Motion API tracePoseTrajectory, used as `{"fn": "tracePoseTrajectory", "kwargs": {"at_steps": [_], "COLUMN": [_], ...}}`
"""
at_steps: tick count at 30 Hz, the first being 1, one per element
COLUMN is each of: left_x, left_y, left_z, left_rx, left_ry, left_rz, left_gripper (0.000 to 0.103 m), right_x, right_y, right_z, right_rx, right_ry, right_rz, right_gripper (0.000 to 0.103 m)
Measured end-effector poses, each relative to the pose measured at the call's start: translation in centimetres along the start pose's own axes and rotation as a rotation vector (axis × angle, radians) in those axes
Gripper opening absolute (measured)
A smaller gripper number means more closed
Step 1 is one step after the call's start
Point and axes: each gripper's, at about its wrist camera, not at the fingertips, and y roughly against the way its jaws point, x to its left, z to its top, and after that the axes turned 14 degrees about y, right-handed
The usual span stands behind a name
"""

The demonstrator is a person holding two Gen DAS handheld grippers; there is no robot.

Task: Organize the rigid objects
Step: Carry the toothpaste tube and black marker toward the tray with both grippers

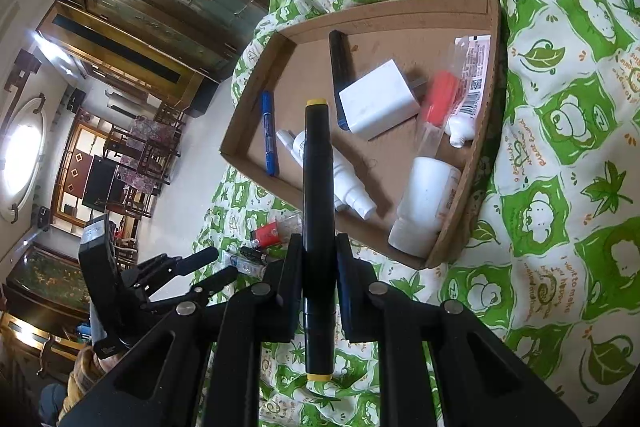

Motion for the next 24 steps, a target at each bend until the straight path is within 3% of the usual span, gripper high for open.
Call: {"fn": "tracePoseTrajectory", "kwargs": {"at_steps": [4,10,11,13,15,16,19,21,24], "left_x": [-0.8,-1.4,-1.7,-1.9,-1.9,-2.4,-4.2,-4.6,-4.9], "left_y": [-2.2,-2.8,-2.8,-2.1,-1.5,-1.3,-1.8,-1.9,-0.4], "left_z": [0.1,-0.1,-0.1,-0.2,-0.6,-1.1,-2.6,-2.8,-2.2], "left_rx": [0.073,0.127,0.137,0.173,0.218,0.248,0.246,0.217,0.155], "left_ry": [-0.097,-0.143,-0.135,-0.1,-0.065,-0.064,-0.143,-0.142,-0.111], "left_rz": [0.028,0.033,0.026,-0.033,-0.131,-0.172,-0.08,-0.061,-0.105], "left_gripper": [0.053,0.056,0.053,0.033,0.002,0.002,0.002,0.002,0.005], "right_x": [-0.1,-0.2,-0.2,-0.2,-0.2,-0.2,-0.2,-0.1,-0.1], "right_y": [-0.1,-0.4,-0.4,-0.4,-0.4,-0.4,-0.3,-0.3,-0.3], "right_z": [0.1,-0.1,-0.1,0.0,0.0,0.0,0.0,-0.1,-0.1], "right_rx": [0.002,0.013,0.013,0.011,0.011,0.011,0.011,0.012,0.011], "right_ry": [-0.005,-0.002,-0.001,-0.002,-0.003,-0.003,-0.004,-0.003,-0.002], "right_rz": [0.0,0.001,0.001,0.002,0.003,0.004,0.007,0.009,0.009], "right_gripper": [0.015,0.015,0.015,0.015,0.015,0.015,0.015,0.015,0.015]}}
